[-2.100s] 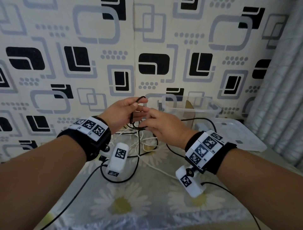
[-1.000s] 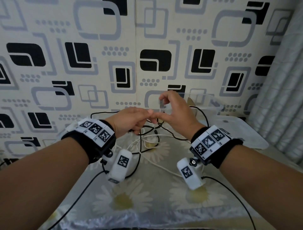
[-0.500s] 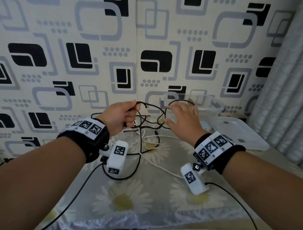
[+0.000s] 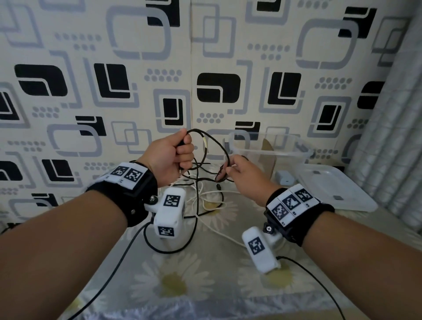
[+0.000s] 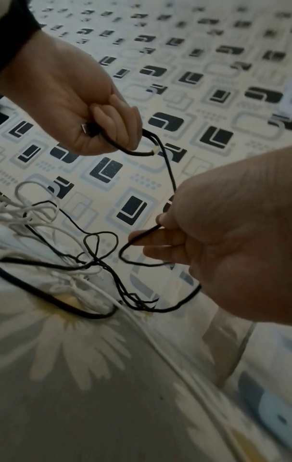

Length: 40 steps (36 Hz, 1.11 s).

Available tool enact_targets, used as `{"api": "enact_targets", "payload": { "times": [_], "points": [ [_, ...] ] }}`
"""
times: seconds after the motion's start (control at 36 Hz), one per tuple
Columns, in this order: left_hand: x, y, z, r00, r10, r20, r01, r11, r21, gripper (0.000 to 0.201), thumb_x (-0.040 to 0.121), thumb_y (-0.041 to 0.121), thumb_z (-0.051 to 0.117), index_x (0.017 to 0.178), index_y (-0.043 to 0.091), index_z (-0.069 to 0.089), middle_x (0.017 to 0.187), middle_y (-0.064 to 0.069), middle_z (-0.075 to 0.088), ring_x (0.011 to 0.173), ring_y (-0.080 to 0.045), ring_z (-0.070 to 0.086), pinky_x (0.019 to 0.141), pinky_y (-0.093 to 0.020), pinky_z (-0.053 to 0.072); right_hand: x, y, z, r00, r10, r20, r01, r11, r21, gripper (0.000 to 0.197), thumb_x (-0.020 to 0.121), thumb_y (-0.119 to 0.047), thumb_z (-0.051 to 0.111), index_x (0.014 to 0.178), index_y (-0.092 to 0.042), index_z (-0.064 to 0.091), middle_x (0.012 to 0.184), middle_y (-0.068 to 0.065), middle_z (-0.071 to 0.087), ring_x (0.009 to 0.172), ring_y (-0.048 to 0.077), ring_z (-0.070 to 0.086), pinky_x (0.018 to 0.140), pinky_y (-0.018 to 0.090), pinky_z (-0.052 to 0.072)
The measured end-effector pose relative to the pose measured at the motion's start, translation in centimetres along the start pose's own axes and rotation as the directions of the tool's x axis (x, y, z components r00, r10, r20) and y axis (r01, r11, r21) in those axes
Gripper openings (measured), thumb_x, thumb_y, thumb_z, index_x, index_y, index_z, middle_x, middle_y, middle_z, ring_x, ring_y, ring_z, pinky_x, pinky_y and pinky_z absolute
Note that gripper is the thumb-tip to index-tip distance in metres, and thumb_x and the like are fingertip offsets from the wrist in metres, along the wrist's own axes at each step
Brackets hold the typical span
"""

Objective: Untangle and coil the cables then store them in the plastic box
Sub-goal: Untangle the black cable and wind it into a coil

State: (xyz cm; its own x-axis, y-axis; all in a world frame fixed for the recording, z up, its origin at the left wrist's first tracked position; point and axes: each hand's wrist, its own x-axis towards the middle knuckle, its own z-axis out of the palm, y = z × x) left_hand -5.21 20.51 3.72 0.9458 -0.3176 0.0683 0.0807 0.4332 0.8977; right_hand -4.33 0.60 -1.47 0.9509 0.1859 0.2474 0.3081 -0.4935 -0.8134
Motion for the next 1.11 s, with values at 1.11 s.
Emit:
{"api": "enact_targets", "payload": {
  "times": [1.11],
  "points": [
    [1.1,-1.8,0.5,0.960,0.241,-0.140,-0.200,0.946,0.257,0.026,0.103,0.014,0.029,0.088,0.010,0.050,0.060,0.002,0.041,0.052,-0.012,0.035,0.053,-0.025,0.034,-1.2,-2.3,1.5,0.990,-0.135,0.028,0.136,0.991,-0.016,0.030,0.090,-0.001,0.055,0.104,-0.027,0.054,0.088,-0.010,0.061,0.072,0.007,0.055,0.064,0.019,0.045]
  ]
}}
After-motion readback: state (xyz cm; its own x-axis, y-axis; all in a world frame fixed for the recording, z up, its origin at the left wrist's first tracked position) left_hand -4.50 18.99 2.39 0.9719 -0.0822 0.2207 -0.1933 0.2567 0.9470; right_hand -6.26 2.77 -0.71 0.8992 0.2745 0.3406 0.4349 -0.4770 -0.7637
